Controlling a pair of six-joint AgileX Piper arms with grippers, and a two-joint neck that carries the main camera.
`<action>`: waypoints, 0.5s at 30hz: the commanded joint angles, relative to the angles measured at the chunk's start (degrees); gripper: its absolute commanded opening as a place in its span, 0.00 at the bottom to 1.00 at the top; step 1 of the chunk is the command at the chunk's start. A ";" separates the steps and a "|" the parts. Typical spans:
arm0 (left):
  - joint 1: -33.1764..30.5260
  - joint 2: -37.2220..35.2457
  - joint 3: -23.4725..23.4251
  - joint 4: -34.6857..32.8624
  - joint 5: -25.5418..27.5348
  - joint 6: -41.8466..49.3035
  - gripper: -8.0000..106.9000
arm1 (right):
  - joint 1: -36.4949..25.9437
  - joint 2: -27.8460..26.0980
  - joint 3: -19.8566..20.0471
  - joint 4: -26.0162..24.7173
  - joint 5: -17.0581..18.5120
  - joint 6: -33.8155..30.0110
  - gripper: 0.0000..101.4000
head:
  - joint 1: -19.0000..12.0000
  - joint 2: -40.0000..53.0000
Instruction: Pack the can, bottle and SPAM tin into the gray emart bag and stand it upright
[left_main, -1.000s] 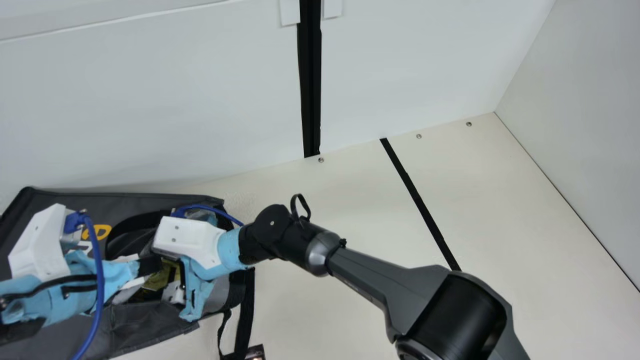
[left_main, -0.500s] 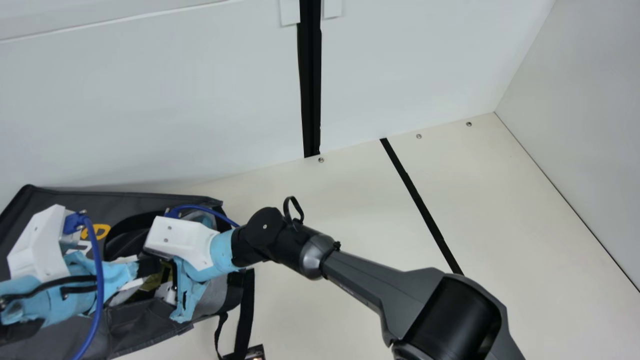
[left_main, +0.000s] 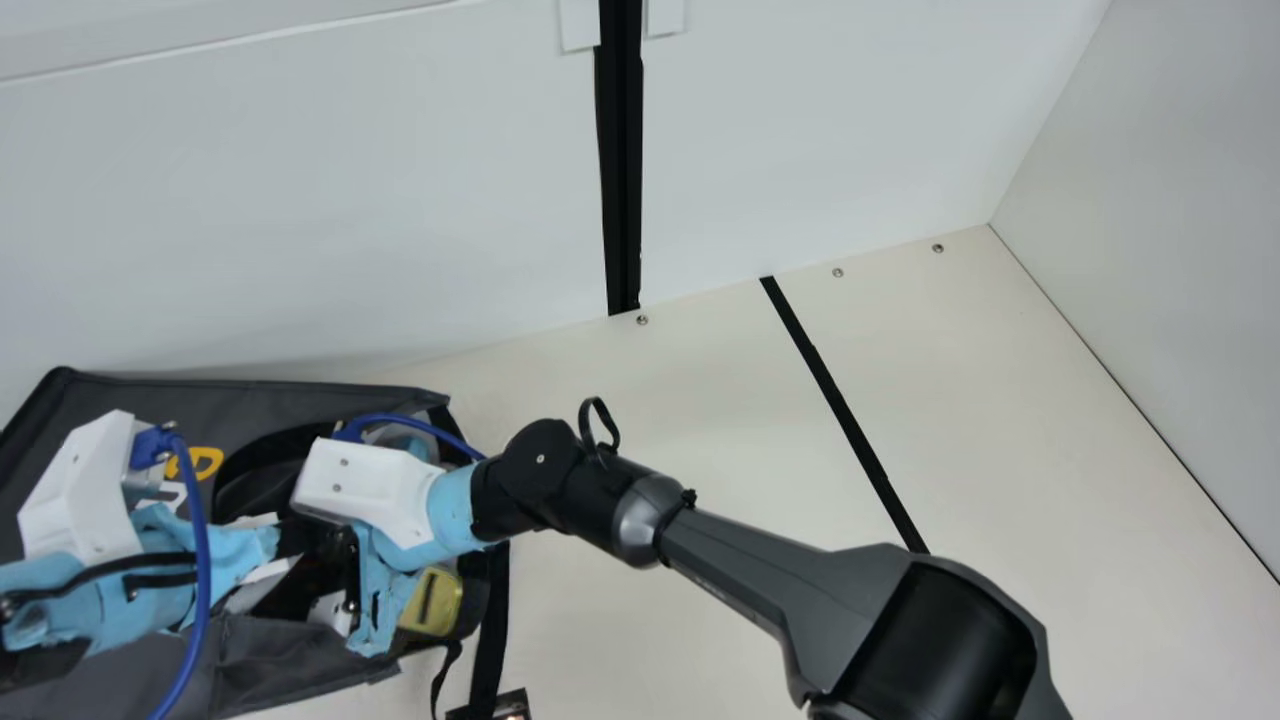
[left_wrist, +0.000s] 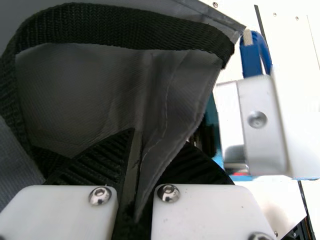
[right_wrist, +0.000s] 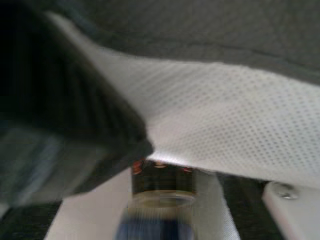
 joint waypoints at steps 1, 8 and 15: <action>0.00 0.00 0.00 0.00 0.00 0.00 0.00 | -0.38 -0.47 0.71 -0.16 0.06 -0.24 0.94 | -1.30 -0.05; 0.00 0.00 0.00 -0.40 -0.44 -0.11 0.00 | -1.62 -2.98 3.63 -0.26 0.34 -1.30 0.94 | -1.30 -0.05; 0.00 0.00 0.00 -0.40 -0.60 -0.11 0.00 | -3.17 -6.03 7.03 -0.45 0.70 -2.31 0.94 | -1.30 -0.05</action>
